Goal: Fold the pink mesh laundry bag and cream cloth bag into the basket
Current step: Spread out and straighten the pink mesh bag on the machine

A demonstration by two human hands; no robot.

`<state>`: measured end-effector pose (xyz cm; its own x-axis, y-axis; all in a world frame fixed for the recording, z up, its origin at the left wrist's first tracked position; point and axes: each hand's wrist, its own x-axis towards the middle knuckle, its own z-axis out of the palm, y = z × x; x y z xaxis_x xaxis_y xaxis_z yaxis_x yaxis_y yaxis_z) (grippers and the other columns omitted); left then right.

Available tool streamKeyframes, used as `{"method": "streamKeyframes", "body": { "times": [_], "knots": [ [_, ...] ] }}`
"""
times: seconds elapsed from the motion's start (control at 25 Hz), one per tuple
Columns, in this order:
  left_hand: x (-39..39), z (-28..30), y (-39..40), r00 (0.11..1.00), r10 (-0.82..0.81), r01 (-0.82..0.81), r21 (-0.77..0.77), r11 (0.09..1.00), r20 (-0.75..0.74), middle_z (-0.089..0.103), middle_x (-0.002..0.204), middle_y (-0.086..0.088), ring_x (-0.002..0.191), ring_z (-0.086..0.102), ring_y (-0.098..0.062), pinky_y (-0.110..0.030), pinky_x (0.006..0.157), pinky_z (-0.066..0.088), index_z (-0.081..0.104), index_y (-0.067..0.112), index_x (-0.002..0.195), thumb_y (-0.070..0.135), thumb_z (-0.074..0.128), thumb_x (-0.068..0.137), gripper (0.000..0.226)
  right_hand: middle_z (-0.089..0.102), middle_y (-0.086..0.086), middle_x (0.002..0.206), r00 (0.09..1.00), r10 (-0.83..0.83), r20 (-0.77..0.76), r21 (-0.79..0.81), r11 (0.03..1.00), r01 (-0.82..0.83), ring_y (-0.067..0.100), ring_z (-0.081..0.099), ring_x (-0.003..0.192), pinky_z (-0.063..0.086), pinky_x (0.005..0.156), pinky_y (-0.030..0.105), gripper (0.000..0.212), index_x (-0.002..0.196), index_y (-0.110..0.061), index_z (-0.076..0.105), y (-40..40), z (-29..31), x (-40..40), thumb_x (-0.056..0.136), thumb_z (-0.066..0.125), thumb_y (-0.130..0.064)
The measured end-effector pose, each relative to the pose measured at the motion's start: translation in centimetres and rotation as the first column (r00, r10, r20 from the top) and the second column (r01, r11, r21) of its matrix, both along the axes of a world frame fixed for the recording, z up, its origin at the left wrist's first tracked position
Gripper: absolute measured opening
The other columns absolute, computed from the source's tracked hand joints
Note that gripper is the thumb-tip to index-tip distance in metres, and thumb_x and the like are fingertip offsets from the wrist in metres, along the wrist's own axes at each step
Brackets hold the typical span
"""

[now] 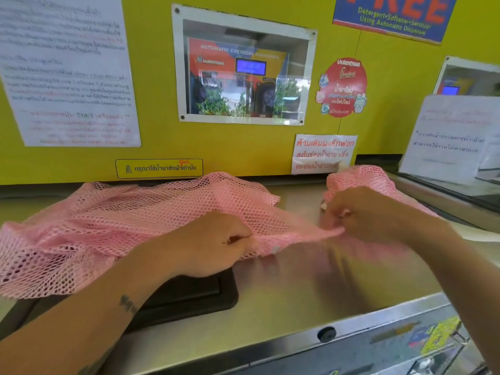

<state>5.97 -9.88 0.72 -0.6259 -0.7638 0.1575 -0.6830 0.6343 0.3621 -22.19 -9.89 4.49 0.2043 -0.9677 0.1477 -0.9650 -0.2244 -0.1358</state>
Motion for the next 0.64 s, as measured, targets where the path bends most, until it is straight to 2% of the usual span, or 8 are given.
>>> {"method": "streamKeyframes", "body": {
  "times": [0.12, 0.24, 0.32, 0.4, 0.44, 0.48, 0.56, 0.64],
  "knots": [
    [-1.7, 0.3, 1.5, 0.995, -0.095, 0.093, 0.067, 0.993, 0.025, 0.065, 0.082, -0.01, 0.076, 0.058, -0.029, -0.048, 0.073, 0.046, 0.066, 0.014, 0.076, 0.044, 0.052, 0.096, 0.039, 0.063, -0.021, 0.094, 0.997, -0.034, 0.066, -0.048, 0.998, 0.037, 0.007, 0.059, 0.096, 0.044, 0.086, 0.029, 0.037, 0.082, -0.038, 0.067, 0.5, 2.4, 0.1, 0.082, 0.048, -0.006],
    [-2.1, 1.4, 2.0, 0.976, -0.147, 0.183, 0.245, 0.952, -0.159, 0.074, 0.091, 0.003, 0.084, 0.067, -0.017, -0.04, 0.083, 0.053, 0.074, 0.025, 0.094, 0.042, 0.055, 0.094, 0.026, 0.059, -0.014, 0.104, 0.994, 0.07, 0.083, -0.1, 0.993, -0.061, 0.009, 0.053, 0.103, 0.041, 0.092, 0.028, 0.041, 0.111, -0.028, 0.067, -0.6, 2.7, 3.0, 0.086, 0.046, -0.003],
    [-1.3, 1.6, 0.9, 0.945, -0.056, 0.103, 0.131, 0.986, -0.321, 0.073, 0.087, 0.005, 0.079, 0.066, -0.011, -0.032, 0.078, 0.054, 0.072, 0.028, 0.09, 0.033, 0.057, 0.094, 0.017, 0.061, -0.009, 0.112, 0.985, 0.157, 0.07, -0.041, 0.987, -0.154, 0.012, 0.054, 0.107, 0.043, 0.093, 0.03, 0.041, 0.119, -0.024, 0.065, -2.7, 1.9, 5.0, 0.088, 0.044, -0.007],
    [-0.1, 1.0, -0.8, 0.937, 0.086, -0.133, -0.117, 0.984, -0.338, 0.069, 0.095, 0.01, 0.089, 0.063, -0.009, -0.028, 0.077, 0.049, 0.067, 0.035, 0.093, 0.031, 0.062, 0.091, 0.006, 0.059, -0.005, 0.131, 0.984, 0.175, 0.034, -0.007, 0.985, -0.175, 0.014, 0.052, 0.114, 0.04, 0.093, 0.029, 0.042, 0.124, -0.024, 0.062, -5.5, 1.0, 6.5, 0.09, 0.042, -0.01],
    [0.5, 0.6, -1.4, 0.951, 0.183, -0.227, -0.162, 0.96, -0.248, 0.065, 0.111, 0.009, 0.105, 0.06, -0.013, -0.032, 0.088, 0.048, 0.063, 0.039, 0.106, 0.041, 0.061, 0.088, 0.017, 0.056, -0.003, 0.137, 0.987, 0.16, 0.026, 0.018, 0.987, -0.161, 0.016, 0.051, 0.119, 0.039, 0.095, 0.029, 0.041, 0.127, -0.023, 0.061, -6.7, 0.7, 7.3, 0.093, 0.041, -0.012],
    [1.2, -0.1, -1.9, 0.956, 0.292, -0.295, -0.122, 0.948, -0.04, 0.054, 0.132, 0.005, 0.126, 0.049, -0.02, -0.043, 0.103, 0.041, 0.052, 0.045, 0.125, 0.056, 0.055, 0.086, 0.041, 0.054, -0.002, 0.14, 0.989, 0.145, 0.022, 0.062, 0.987, -0.146, 0.018, 0.051, 0.123, 0.039, 0.097, 0.03, 0.038, 0.128, -0.021, 0.061, -8.2, 0.0, 7.7, 0.095, 0.041, -0.018],
    [1.9, -1.1, -2.1, 0.868, 0.335, -0.376, 0.046, 0.925, 0.368, 0.014, 0.162, 0.003, 0.149, 0.012, -0.03, -0.057, 0.118, 0.013, 0.015, 0.051, 0.148, 0.078, 0.036, 0.082, 0.074, 0.056, -0.001, 0.135, 0.994, 0.104, -0.034, 0.2, 0.975, -0.095, 0.021, 0.054, 0.118, 0.045, 0.092, 0.029, 0.038, 0.127, -0.019, 0.062, -10.2, -1.2, 8.3, 0.097, 0.042, -0.032],
    [2.0, -1.1, -2.0, 0.868, 0.267, -0.347, 0.126, 0.929, 0.418, 0.001, 0.165, 0.005, 0.151, 0.003, -0.027, -0.056, 0.12, 0.007, 0.007, 0.049, 0.151, 0.079, 0.031, 0.083, 0.078, 0.054, 0.0, 0.14, 0.992, 0.033, -0.122, 0.277, 0.961, 0.002, 0.024, 0.054, 0.12, 0.047, 0.096, 0.035, 0.048, 0.132, -0.021, 0.058, -11.7, -2.7, 8.0, 0.094, 0.042, -0.044]
  ]
}}
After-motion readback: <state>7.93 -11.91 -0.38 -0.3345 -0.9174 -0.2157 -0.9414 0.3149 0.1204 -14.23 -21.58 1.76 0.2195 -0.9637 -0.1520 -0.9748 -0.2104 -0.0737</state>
